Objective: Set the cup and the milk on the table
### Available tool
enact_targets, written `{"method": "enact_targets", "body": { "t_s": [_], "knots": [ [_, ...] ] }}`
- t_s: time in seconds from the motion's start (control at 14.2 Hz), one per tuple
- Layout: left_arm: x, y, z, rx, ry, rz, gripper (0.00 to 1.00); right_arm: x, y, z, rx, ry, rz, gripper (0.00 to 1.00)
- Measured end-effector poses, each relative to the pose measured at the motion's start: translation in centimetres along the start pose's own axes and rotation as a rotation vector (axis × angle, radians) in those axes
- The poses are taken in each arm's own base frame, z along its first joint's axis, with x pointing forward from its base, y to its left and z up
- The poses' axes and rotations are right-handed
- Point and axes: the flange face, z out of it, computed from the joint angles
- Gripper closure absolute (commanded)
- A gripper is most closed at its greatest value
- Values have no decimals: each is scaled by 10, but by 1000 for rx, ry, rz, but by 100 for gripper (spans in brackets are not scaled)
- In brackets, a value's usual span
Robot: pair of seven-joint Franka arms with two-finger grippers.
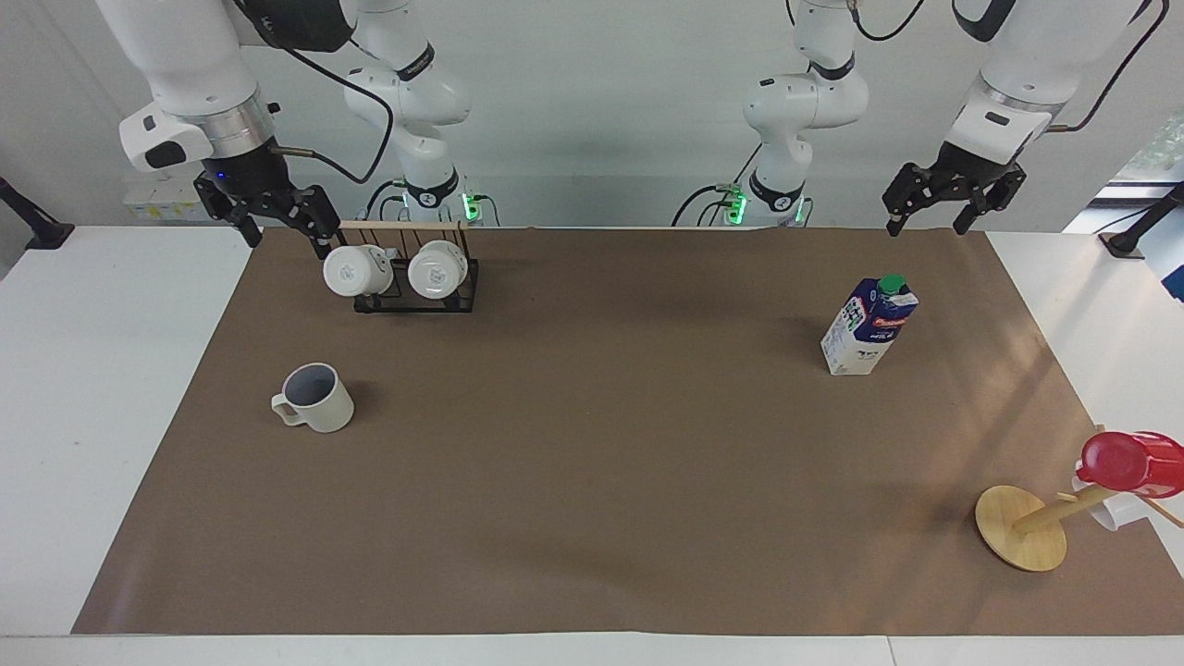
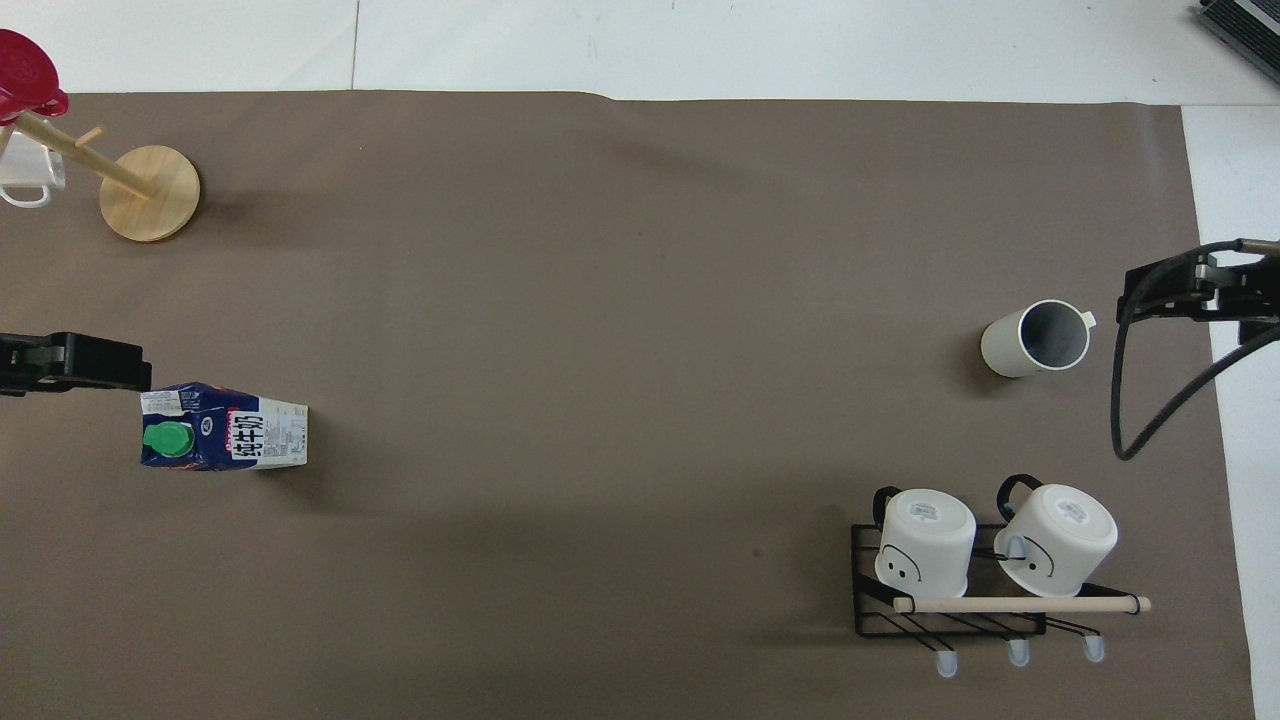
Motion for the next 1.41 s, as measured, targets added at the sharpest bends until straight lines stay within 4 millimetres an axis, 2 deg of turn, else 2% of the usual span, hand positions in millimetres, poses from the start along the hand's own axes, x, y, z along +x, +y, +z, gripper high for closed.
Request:
{"method": "enact_targets", "body": {
  "t_s": [0.7,0.91,1.06,1.2,1.41],
  "knots": [
    [0,0,0,0,0,0,0,0,-2,0,1,3,-3,0],
    [0,0,0,0,0,0,0,8,-3,-2,13,65,-7,0],
    [0,0,0,0,0,0,0,13,-3,8,14,75,-32,0],
    [0,0,0,0,-2,0,0,23,-5,25,15,73,-47,0],
    [-1,0,1,0,-11,0,0,50,-6,71,17,69,-95,0]
  ]
}}
